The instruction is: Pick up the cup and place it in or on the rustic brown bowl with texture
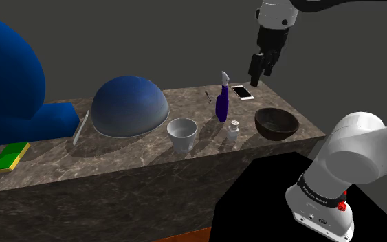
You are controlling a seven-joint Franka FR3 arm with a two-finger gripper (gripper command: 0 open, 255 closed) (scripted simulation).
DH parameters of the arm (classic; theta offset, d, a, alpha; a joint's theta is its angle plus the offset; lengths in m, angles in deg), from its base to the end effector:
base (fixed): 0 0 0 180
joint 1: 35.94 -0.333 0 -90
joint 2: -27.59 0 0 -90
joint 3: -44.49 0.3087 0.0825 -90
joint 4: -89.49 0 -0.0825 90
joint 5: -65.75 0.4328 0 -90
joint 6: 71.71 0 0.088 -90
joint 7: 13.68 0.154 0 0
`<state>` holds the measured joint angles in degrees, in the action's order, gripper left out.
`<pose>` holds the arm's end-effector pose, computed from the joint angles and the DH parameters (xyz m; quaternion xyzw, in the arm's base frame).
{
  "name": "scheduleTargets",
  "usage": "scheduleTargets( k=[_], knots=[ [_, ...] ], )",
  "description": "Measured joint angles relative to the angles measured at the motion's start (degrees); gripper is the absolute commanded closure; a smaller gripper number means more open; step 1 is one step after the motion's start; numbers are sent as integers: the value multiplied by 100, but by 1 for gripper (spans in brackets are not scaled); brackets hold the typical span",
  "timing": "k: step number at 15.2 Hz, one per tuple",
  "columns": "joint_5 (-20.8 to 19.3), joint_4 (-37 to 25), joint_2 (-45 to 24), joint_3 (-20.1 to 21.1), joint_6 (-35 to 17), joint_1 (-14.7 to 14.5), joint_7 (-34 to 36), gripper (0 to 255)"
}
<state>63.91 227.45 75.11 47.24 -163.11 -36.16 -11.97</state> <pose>0.3518 0.0148 0.5289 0.9994 0.0036 0.0092 0.0335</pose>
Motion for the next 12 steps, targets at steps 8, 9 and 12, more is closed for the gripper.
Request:
scheduleTargets(
  k=[8,9,12],
  knots=[
    [255,26,-786,648,-716,-135,698,0],
    [282,-53,-992,764,-830,-147,824,0],
    [323,-230,-1545,1089,-1154,-175,1196,0]
  ],
)
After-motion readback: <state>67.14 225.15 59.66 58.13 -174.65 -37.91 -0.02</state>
